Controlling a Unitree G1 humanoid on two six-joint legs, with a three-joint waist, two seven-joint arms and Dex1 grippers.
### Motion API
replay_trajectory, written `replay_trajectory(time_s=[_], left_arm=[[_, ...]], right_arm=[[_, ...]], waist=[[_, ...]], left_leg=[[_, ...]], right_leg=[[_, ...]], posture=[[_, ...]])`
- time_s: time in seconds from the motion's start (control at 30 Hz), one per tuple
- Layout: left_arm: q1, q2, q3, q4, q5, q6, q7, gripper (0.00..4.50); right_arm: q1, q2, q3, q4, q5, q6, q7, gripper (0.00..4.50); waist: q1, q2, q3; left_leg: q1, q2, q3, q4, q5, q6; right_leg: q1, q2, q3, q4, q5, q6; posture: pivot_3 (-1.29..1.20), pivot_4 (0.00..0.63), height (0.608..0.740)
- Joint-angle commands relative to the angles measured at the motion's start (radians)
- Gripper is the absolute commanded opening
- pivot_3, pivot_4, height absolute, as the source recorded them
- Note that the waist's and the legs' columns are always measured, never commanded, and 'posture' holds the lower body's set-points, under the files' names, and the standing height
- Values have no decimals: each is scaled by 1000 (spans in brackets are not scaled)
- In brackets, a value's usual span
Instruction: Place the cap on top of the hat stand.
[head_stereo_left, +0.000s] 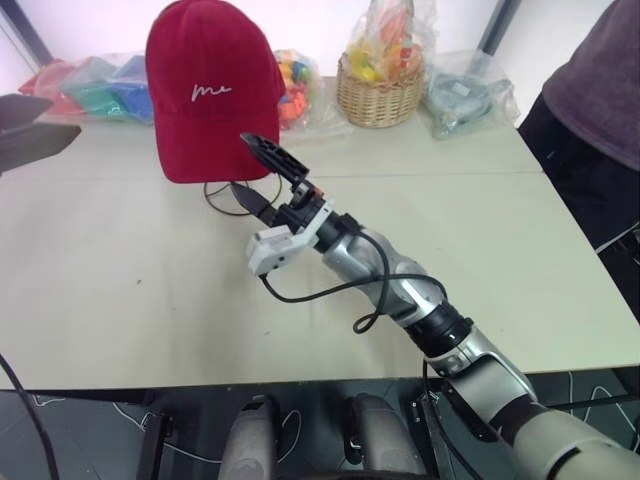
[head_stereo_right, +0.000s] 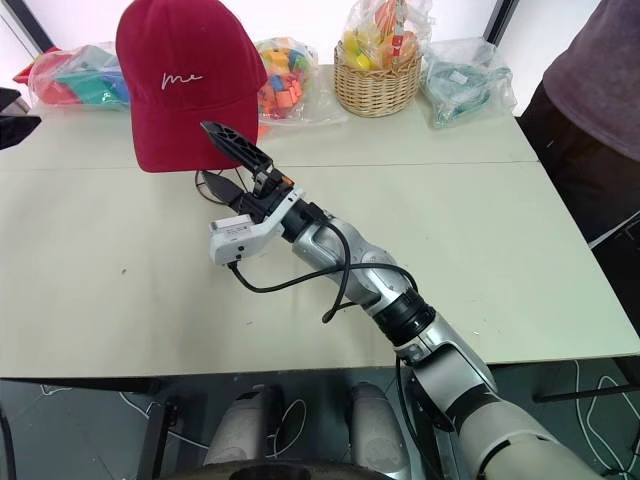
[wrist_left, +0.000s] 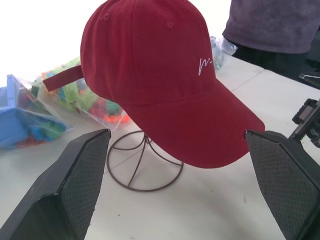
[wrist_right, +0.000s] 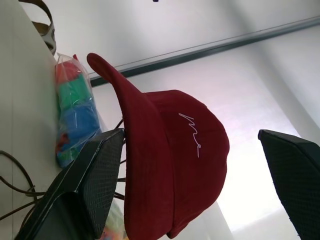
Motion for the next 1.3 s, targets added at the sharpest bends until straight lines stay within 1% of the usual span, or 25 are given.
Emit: replay_trajectory(time_s=[0.03, 0.23, 0.4, 0.5, 0.57, 0.63, 0.73, 0.77, 0.8, 0.9, 1.0, 1.2, 1.3], left_arm=[[-21, 7, 8, -1, -5, -21, -8, 4500], [-35, 3, -11, 16, 5, -32, -19, 4500], [-50, 8, -29, 30, 7, -37, -26, 4500], [-43, 14, -36, 39, 19, -41, -30, 4500], [-33, 13, -34, 53, 29, -47, -28, 4500], [-16, 5, -32, 61, 42, -52, -22, 4500], [40, -14, -45, 45, 77, -89, -7, 4500], [55, -21, -47, 40, 85, -100, 0, 4500], [65, -27, -46, 36, 87, -102, 6, 4500], [148, -73, -38, 6, 102, -121, 41, 4500], [232, -117, -14, -24, 100, -129, 79, 4500], [368, -166, 46, -120, 68, -95, 130, 4500], [407, -190, 76, -158, 52, -83, 163, 4500]], right_arm=[[39, -26, -17, -78, 25, 1, 43, 4425], [152, -62, -83, -190, 153, 46, 171, 4425], [214, -95, -214, -350, 323, 162, 319, 4425], [192, -116, -339, -434, 551, 287, 449, 4425], [163, -145, -431, -485, 770, 444, 582, 4425], [131, -205, -519, -511, 944, 603, 693, 4425], [86, -332, -652, -509, 1207, 859, 838, 4425], [78, -366, -684, -503, 1277, 928, 865, 4425], [76, -394, -701, -499, 1315, 957, 884, 4425], [100, -511, -736, -417, 1374, 1005, 981, 4425], [123, -579, -735, -325, 1382, 987, 1029, 4425], [133, -622, -744, -157, 1362, 914, 1058, 4425], [139, -633, -741, -98, 1354, 877, 1066, 4425]], waist=[[0, 0, 0], [2, 0, 0], [1, 0, 0], [3, 0, 0], [3, 0, 0], [4, 0, 0], [7, 1, 0], [9, 1, 0], [10, 1, 0], [9, 1, 1], [9, 1, 1], [5, 1, 1], [7, 1, 1]], left_leg=[[0, 0, 0, 0, 0, 0], [0, 0, 0, 0, 0, 0], [0, 0, 0, 0, 0, 0], [1, 0, -1, 0, 0, 0], [1, 0, -1, 0, 0, 0], [2, 0, -1, 1, 0, 0], [2, 0, -1, 0, 0, 0], [2, 0, -1, 0, 0, 0], [3, 0, -1, 0, 0, 0], [3, 0, -1, 0, 0, 1], [3, 0, 0, 0, -1, 2], [3, 0, -1, 0, -1, 2], [3, 0, 0, 0, -1, 2]], right_leg=[[0, 0, 0, 0, 0, 0], [1, 0, 0, 0, 0, 0], [1, 0, 0, 0, 0, 0], [1, 0, 0, 0, 0, 0], [2, 0, -1, 0, 0, 0], [3, 0, -1, 0, 0, 0], [4, 0, -2, -1, 0, 0], [4, 0, -2, -1, 0, 0], [5, 0, -2, -2, 0, 0], [5, 0, -2, -2, 0, 0], [5, -1, -2, -3, 0, 0], [5, 0, -1, -3, 0, 0], [5, -1, -1, -3, 0, 0]], posture=[[0, 150, 740], [0, 150, 740], [0, 150, 740], [0, 150, 740], [0, 150, 740], [0, 150, 740], [0, 150, 740], [0, 150, 740], [0, 150, 740], [0, 150, 740], [0, 150, 740], [0, 150, 740], [0, 150, 740]])
